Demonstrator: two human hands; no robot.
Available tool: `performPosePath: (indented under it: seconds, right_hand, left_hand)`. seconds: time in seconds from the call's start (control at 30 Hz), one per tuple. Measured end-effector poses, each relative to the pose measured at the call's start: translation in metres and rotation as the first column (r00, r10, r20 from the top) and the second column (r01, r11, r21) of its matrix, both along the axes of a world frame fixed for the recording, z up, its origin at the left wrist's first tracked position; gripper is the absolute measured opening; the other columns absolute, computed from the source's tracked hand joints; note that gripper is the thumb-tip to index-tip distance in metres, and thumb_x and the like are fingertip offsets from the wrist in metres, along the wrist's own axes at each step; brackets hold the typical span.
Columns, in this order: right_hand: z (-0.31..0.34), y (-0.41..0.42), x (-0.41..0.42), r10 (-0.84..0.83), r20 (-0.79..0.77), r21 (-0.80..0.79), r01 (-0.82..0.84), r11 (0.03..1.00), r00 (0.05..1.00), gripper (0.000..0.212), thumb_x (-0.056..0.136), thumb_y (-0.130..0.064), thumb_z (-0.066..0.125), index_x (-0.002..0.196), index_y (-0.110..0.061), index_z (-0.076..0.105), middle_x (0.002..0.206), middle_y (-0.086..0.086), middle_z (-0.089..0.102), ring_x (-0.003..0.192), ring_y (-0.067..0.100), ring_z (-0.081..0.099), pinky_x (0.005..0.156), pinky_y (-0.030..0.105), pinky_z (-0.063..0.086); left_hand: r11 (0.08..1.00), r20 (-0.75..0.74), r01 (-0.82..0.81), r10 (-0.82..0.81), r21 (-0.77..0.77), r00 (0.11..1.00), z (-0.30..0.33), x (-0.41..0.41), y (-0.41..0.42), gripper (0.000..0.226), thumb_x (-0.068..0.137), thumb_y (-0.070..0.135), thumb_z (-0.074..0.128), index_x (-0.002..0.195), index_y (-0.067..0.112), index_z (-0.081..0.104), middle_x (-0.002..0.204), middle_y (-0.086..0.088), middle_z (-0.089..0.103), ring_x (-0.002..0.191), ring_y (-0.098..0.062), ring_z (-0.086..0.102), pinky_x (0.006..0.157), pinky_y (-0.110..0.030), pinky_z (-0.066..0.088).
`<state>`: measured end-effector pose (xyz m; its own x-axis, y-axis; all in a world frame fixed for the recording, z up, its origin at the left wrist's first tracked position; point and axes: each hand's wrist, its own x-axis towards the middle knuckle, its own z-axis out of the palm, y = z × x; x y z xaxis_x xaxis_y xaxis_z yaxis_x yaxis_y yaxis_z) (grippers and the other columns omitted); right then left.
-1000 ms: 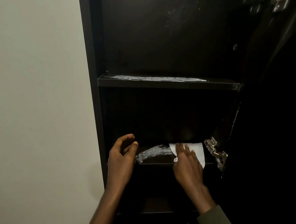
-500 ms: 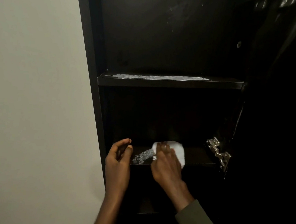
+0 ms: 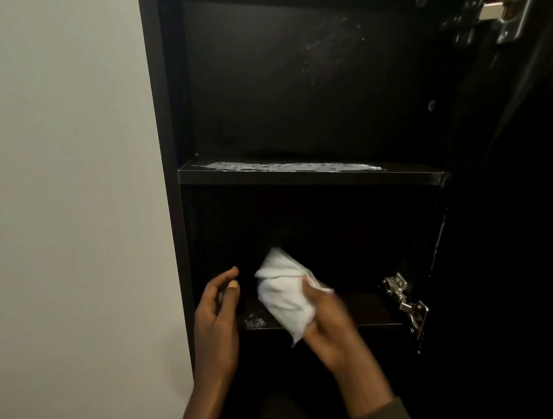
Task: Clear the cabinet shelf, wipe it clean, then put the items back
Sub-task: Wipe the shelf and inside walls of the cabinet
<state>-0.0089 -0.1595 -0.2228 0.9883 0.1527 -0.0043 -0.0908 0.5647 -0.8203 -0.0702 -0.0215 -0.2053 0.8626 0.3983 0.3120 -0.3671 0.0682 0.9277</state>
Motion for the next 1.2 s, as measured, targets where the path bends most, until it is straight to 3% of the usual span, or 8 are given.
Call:
performPosePath:
  seconds: [0.1,0.23,0.4,0.57,0.77,0.93,1.03,1.2]
  right_hand:
    - [0.01,-0.051,-0.007,-0.257,-0.16,0.141,0.28,0.95,0.953,0.038,0.098,-0.027,0.051,0.127,-0.003,0.059,0.12,0.024,0.066,0.103,0.033,0.067,0.082,0.041,0.058]
    - [0.02,-0.076,-0.016,-0.514,0.24,-0.241,0.563,0.79,0.824,0.03,0.103,-0.019,0.044,0.126,-0.013,0.063,0.128,0.002,0.064,0.12,0.017,0.06,0.1,0.032,0.047]
    - [0.005,-0.06,-0.015,-0.217,0.504,-0.829,0.539,0.148,0.836,0.047,0.103,-0.017,0.036,0.144,-0.039,0.041,0.124,-0.004,0.059,0.099,0.024,0.064,0.076,0.031,0.053]
    - [-0.024,-0.019,-0.005,0.046,0.352,-0.917,0.354,-0.186,0.935,0.055,0.098,-0.014,0.038,0.152,-0.011,0.025,0.158,0.009,0.026,0.147,0.022,0.021,0.12,0.031,0.015]
    - [-0.019,0.044,-0.014,0.19,0.383,-0.911,0.403,-0.083,0.904,0.065,0.094,-0.006,0.042,0.154,-0.008,0.017,0.161,0.011,0.019,0.148,0.022,0.016,0.12,0.029,0.008]
    - [-0.014,0.081,-0.021,0.375,0.355,-0.93,0.364,0.048,0.856,0.056,0.1,-0.012,0.04,0.154,-0.017,0.024,0.161,0.005,0.024,0.149,0.019,0.017,0.12,0.03,0.01]
    - [-0.009,0.083,-0.029,0.409,0.266,-0.962,0.217,0.163,0.873,0.039,0.103,-0.02,0.042,0.141,-0.022,0.045,0.144,0.003,0.048,0.136,0.02,0.04,0.114,0.036,0.032]
    - [-0.005,0.067,-0.045,0.432,0.096,-0.731,-0.231,0.642,0.897,0.027,0.103,-0.03,0.044,0.118,-0.024,0.065,0.118,0.0,0.068,0.11,0.018,0.065,0.101,0.046,0.049]
  left_hand:
    - [1.0,0.011,-0.01,0.01,-0.008,1.0,-0.002,0.001,0.0,0.027,0.099,0.019,0.045,0.12,0.021,0.063,0.117,0.013,0.064,0.098,0.016,0.058,0.079,-0.009,0.044]
    - [1.0,0.01,-0.006,0.006,-0.021,1.0,-0.007,0.002,-0.001,0.028,0.1,0.019,0.044,0.121,0.019,0.062,0.12,0.009,0.064,0.107,0.009,0.058,0.078,-0.006,0.045]
    - [0.999,-0.004,-0.031,0.031,-0.02,1.0,-0.008,-0.002,0.004,0.028,0.1,0.022,0.045,0.121,0.021,0.063,0.125,0.01,0.063,0.122,-0.003,0.053,0.098,-0.021,0.041]
    - [0.998,-0.02,-0.053,0.053,-0.022,0.998,-0.01,-0.008,0.01,0.029,0.101,0.023,0.042,0.121,0.021,0.062,0.125,0.009,0.062,0.12,-0.005,0.054,0.092,-0.018,0.043]
    - [0.997,-0.033,-0.072,0.071,-0.016,0.997,-0.015,-0.017,0.006,0.028,0.101,0.023,0.043,0.12,0.025,0.063,0.123,0.011,0.064,0.118,-0.006,0.057,0.104,-0.036,0.045]
    - [0.996,0.026,-0.094,0.094,-0.006,0.995,-0.007,-0.022,0.006,0.029,0.102,0.019,0.041,0.122,0.02,0.062,0.122,0.011,0.064,0.106,0.009,0.059,0.083,-0.008,0.048]
    - [0.995,0.047,-0.103,0.102,0.006,0.994,-0.005,-0.019,0.006,0.029,0.102,0.018,0.04,0.121,0.02,0.062,0.124,0.011,0.064,0.111,0.006,0.058,0.086,-0.009,0.047]
    - [0.993,0.096,-0.115,0.117,-0.028,0.989,0.0,-0.02,0.005,0.032,0.103,0.016,0.037,0.122,0.014,0.062,0.124,0.006,0.066,0.116,-0.002,0.059,0.103,-0.028,0.046]
